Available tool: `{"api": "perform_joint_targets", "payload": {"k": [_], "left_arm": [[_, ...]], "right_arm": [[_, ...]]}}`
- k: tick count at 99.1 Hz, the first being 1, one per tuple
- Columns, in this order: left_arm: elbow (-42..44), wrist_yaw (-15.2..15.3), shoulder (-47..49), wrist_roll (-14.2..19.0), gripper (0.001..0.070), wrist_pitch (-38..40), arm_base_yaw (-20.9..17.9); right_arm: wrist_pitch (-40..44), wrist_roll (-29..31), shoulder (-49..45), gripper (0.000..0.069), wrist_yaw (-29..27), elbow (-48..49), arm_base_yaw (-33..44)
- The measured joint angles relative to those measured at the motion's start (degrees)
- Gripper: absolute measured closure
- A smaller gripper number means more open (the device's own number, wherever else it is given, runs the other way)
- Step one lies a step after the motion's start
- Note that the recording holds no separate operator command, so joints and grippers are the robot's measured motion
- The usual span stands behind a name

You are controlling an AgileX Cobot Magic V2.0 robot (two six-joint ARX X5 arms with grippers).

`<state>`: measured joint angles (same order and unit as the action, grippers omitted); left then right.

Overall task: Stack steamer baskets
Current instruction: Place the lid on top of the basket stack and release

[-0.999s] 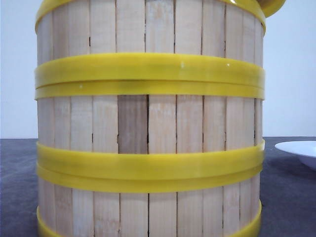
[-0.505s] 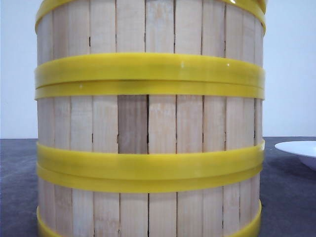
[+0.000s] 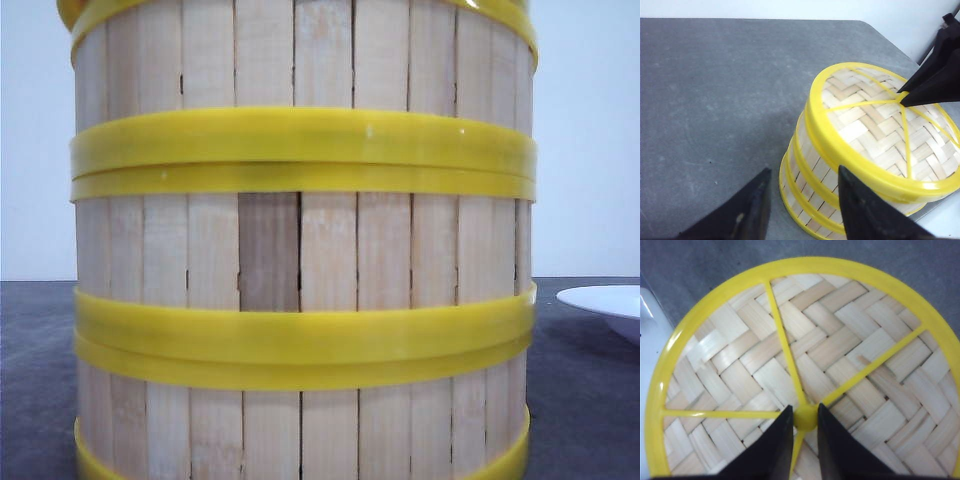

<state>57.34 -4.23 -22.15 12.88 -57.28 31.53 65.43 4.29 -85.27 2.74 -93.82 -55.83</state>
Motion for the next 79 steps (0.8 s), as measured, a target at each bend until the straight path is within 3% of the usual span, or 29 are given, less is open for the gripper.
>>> {"api": "perform_joint_targets", "payload": {"k": [51,57,70,79], "left_arm": [[0.00,0.00,0.00,0.00,0.0468,-0.02,0.00],[0.00,0.00,0.00,0.00,0.0468,-0.02,0.00],[0.00,0.00,0.00,0.00,0.0468,-0.15,0.00],[0.00,0.00,0.00,0.00,0.0468,-0.26,0.00]], "right_arm": [[0.59,0.02,-0.37,0.0631,-2.45,0.00,-0.02],[0.59,0.04,-0.37,0.0587,-2.49,0.00,-0.02],[1.07,0.22,-0.37,0.0412,-2.58,0.00,0.00],[1.07,0.22,-0.37,0.0365,-2.75,0.00,0.00]]}}
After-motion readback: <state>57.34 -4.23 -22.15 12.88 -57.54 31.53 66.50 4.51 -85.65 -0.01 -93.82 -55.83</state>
